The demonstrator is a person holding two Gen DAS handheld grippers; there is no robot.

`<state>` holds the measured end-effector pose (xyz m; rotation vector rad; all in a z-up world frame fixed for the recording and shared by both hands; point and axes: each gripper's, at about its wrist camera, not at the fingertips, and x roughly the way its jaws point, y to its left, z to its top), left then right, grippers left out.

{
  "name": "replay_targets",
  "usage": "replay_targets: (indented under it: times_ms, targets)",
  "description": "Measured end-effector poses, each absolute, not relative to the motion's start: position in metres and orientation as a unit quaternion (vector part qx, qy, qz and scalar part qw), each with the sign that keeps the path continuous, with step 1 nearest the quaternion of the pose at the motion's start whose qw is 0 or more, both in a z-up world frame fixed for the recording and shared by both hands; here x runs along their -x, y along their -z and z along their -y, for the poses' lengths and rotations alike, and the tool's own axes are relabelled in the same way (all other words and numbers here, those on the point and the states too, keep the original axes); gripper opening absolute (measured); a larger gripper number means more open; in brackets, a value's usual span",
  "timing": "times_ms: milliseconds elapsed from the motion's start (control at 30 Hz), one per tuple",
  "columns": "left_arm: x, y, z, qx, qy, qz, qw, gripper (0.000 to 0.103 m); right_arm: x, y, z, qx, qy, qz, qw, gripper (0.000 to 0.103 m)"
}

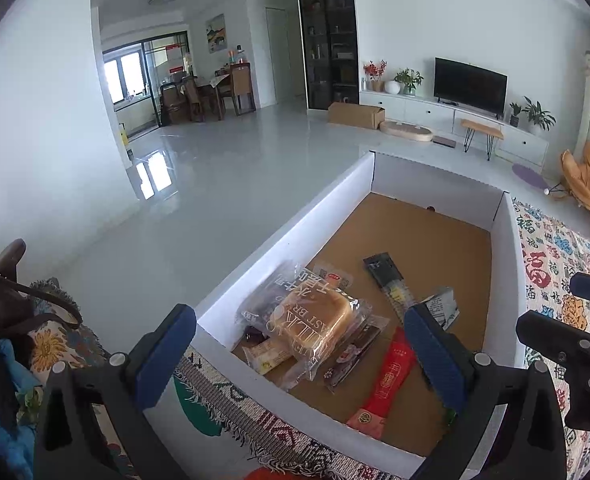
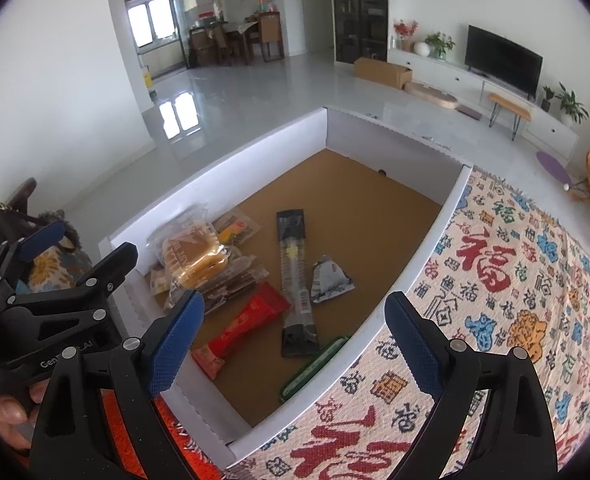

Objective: Organize snacks

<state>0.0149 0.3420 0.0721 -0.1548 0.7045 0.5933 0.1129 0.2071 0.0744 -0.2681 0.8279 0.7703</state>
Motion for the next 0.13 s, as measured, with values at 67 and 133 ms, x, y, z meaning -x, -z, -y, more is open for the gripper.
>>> replay_targets:
  times_ms: [67,133]
  targets:
    - [-0.0125,-0.0720,-0.3438,0.083,-0.283,-0.335,0.895,0.103,-0.1141,-0.0739,-0.2087,0.127,-0.364,-0.392,0.835,0.094]
    - [-0.0120,-0.0731,-0.3433,0.077,-0.289,-0.331,0.895,0.103,-0.1149,-0.0732,-0.2099,0.127,-0.364,-0.392,0.835,0.094]
